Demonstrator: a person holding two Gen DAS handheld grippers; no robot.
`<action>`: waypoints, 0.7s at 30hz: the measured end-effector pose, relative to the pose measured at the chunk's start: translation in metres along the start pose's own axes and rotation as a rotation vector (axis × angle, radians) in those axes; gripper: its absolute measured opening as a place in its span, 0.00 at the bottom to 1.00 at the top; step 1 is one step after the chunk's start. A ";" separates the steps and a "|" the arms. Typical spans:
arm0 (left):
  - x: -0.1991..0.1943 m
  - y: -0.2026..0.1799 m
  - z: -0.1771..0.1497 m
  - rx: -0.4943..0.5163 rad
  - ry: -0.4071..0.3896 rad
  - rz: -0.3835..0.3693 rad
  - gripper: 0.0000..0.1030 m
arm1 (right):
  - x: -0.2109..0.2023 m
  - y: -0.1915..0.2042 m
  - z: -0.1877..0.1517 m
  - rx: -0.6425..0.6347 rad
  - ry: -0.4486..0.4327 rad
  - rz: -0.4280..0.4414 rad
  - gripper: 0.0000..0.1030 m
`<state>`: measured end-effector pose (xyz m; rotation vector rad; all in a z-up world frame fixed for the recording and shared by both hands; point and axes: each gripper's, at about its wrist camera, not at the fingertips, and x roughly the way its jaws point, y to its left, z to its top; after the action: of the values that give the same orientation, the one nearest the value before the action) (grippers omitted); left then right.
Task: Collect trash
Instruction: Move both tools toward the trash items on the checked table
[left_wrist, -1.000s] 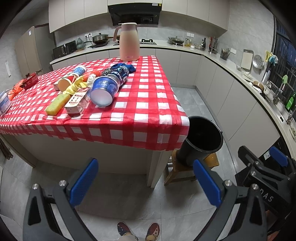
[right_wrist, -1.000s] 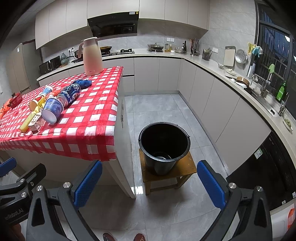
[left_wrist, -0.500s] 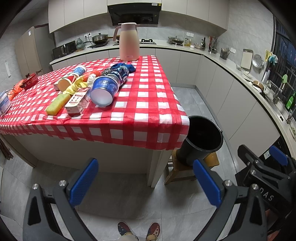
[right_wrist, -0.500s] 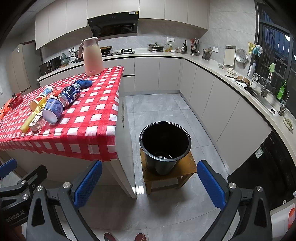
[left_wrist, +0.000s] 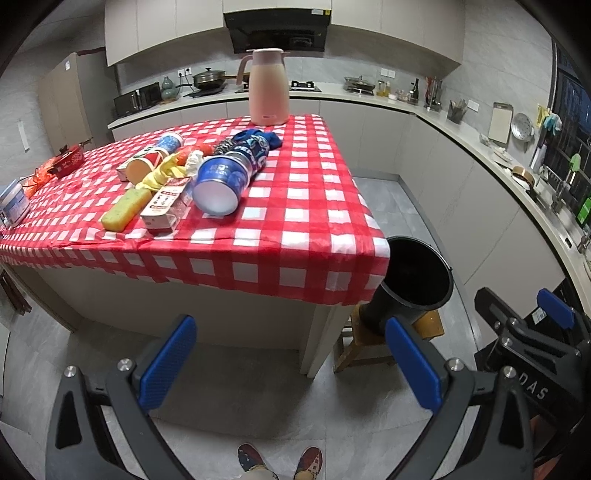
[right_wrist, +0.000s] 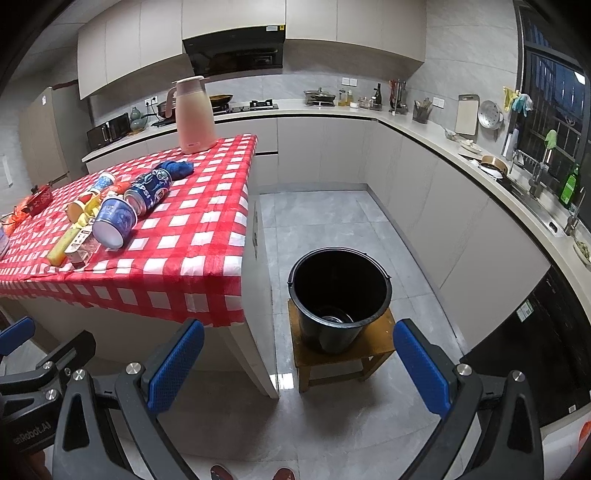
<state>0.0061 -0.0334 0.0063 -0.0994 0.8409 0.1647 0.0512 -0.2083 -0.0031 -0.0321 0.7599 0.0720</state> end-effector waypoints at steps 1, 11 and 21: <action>0.000 0.002 0.001 -0.006 -0.002 0.004 1.00 | 0.001 0.001 0.001 -0.002 -0.003 0.006 1.00; 0.010 0.041 0.011 -0.092 -0.012 0.084 1.00 | 0.013 0.019 0.016 -0.035 -0.030 0.071 1.00; 0.033 0.104 0.031 -0.144 -0.007 0.143 1.00 | 0.037 0.077 0.040 -0.072 -0.032 0.135 1.00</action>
<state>0.0315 0.0768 -0.0001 -0.1734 0.8290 0.3603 0.0994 -0.1272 0.0002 -0.0483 0.7269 0.2276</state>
